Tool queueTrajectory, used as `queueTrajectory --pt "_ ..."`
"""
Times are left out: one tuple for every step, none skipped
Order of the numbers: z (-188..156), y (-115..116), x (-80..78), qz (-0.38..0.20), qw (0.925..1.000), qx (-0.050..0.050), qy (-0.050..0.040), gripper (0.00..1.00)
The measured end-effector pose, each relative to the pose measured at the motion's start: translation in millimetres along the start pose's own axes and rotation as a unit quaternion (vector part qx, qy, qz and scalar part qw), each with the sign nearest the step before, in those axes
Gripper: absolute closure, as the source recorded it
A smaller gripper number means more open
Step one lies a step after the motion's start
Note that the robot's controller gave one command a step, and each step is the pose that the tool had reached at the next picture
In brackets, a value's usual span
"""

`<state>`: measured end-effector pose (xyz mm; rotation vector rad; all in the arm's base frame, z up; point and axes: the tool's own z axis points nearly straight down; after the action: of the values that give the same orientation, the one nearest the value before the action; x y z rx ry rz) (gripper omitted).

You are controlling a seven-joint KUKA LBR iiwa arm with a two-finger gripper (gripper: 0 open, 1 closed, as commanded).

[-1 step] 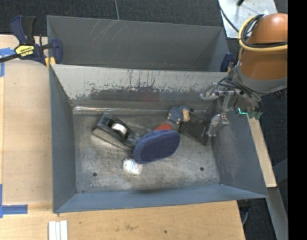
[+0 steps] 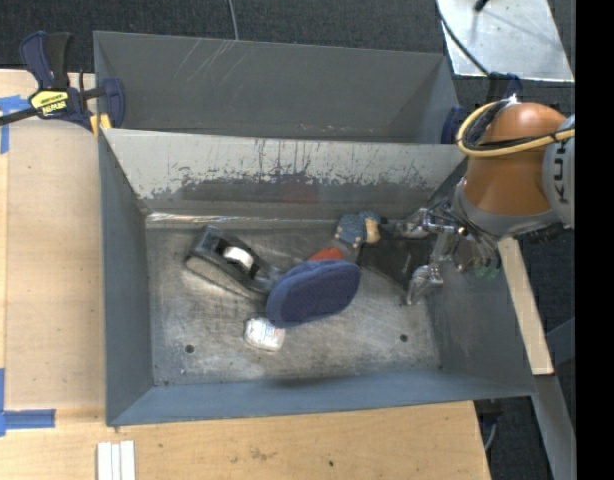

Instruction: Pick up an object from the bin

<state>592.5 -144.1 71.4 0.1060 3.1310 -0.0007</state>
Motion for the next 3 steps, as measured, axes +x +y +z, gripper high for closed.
queueTrajectory --pt "-30 9 6.5 0.126 0.9921 0.001 0.0002 0.0" --pt "-37 36 5.4 0.081 0.9967 0.0 0.0001 0.0" --pt "-2 35 14.8 0.209 0.9778 0.0 0.0018 0.0"
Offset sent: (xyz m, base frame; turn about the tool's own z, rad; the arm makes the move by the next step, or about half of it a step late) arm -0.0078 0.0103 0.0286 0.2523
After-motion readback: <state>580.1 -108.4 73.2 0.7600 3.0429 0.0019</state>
